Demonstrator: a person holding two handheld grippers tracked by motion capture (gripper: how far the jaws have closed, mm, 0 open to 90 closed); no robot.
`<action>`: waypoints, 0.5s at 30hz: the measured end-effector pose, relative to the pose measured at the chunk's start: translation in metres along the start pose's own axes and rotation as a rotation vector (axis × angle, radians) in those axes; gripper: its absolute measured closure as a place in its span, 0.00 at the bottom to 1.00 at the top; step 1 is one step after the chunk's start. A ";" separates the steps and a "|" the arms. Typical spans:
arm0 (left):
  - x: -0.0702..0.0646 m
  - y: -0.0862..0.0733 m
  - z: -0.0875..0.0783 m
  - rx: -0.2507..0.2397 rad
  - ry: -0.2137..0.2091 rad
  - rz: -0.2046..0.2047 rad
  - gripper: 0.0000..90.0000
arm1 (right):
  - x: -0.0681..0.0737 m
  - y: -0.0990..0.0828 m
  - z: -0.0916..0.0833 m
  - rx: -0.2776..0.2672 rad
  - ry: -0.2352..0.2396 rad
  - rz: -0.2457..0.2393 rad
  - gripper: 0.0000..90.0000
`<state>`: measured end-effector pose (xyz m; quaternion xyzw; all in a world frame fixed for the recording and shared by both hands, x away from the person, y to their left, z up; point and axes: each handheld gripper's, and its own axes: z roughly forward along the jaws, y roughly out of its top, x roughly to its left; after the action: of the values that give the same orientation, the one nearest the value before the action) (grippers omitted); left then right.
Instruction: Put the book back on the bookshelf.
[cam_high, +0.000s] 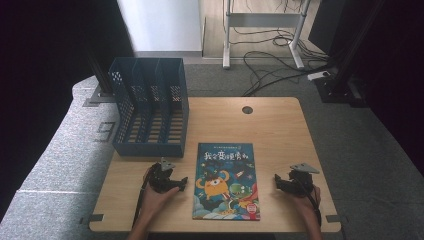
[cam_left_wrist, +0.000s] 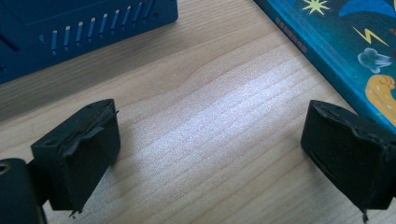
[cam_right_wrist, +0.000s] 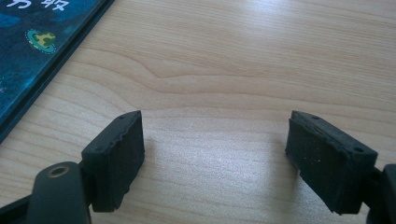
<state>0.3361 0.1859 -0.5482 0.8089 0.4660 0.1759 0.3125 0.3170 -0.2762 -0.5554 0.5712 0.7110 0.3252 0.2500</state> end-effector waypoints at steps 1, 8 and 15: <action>0.000 0.000 0.000 0.000 -0.001 -0.002 0.05 | 0.000 0.000 0.000 0.000 0.000 0.000 0.21; 0.000 -0.002 -0.003 -0.006 0.011 -0.014 0.07 | 0.000 0.000 0.000 0.000 0.000 -0.001 0.21; 0.000 -0.006 -0.006 -0.008 0.025 -0.032 0.08 | 0.001 0.003 0.003 0.002 0.001 -0.003 0.20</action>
<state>0.3286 0.1906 -0.5479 0.7979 0.4819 0.1828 0.3127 0.3213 -0.2739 -0.5553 0.5703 0.7123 0.3241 0.2496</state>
